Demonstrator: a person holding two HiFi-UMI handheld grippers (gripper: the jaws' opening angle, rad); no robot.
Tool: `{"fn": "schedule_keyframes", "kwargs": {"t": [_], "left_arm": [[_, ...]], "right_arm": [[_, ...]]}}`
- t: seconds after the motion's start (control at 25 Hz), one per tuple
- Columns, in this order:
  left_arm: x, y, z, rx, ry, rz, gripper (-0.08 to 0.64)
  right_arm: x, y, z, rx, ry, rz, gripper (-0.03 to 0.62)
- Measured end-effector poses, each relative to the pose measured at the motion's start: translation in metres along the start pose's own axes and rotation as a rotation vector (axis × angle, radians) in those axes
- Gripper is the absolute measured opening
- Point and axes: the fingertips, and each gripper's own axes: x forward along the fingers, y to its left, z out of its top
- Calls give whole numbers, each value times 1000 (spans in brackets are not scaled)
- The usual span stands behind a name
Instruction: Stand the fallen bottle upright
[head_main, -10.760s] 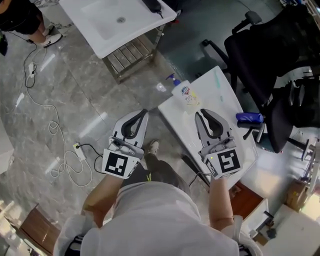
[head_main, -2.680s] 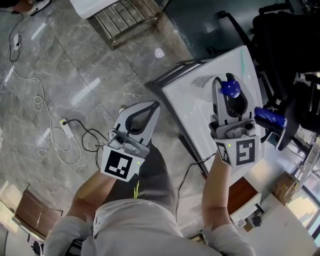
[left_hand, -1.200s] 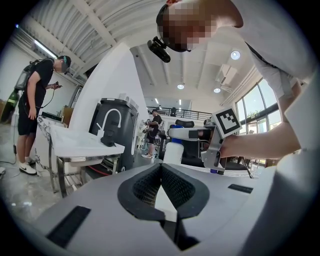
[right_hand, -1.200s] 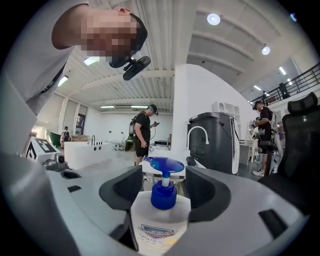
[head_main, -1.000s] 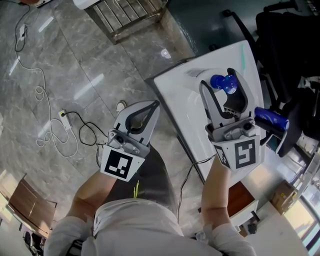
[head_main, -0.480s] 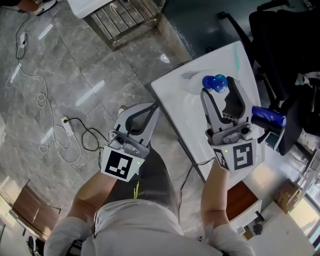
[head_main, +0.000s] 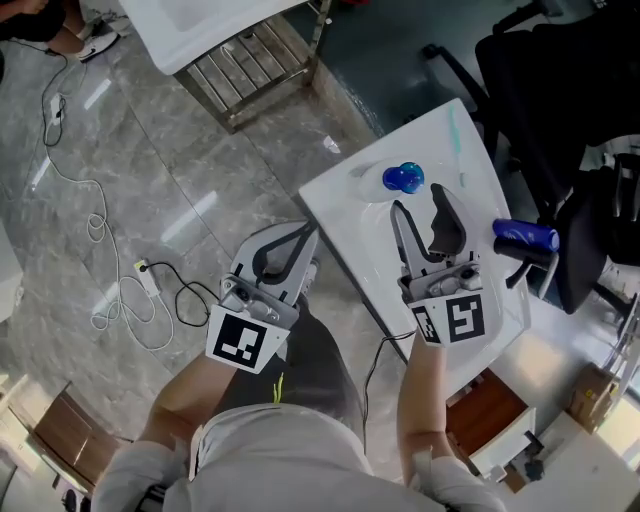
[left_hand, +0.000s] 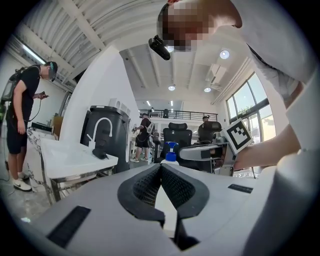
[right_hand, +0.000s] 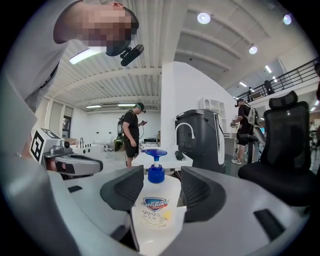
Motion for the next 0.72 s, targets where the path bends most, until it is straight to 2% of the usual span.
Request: {"fn": "schedule_keyframes", "kwargs": {"t": [0.12, 0.2, 0.24, 0.44, 0.72], "left_arm": [[3, -3, 16, 24, -9, -4, 18], [4, -7, 26, 26, -16, -7, 18], [4, -9, 32, 34, -14, -13, 18], [-8, -14, 57, 83, -6, -34, 18], [-13, -24, 97, 75, -49, -28, 18]], "right_arm": [[-9, -12, 2, 30, -5, -51, 236], [-17, -23, 3, 45, 0, -107, 113], [-21, -28, 3, 54, 2, -129, 95], [-34, -32, 6, 86, 12, -191, 76], [-72, -58, 15, 196, 12, -328, 54]]}}
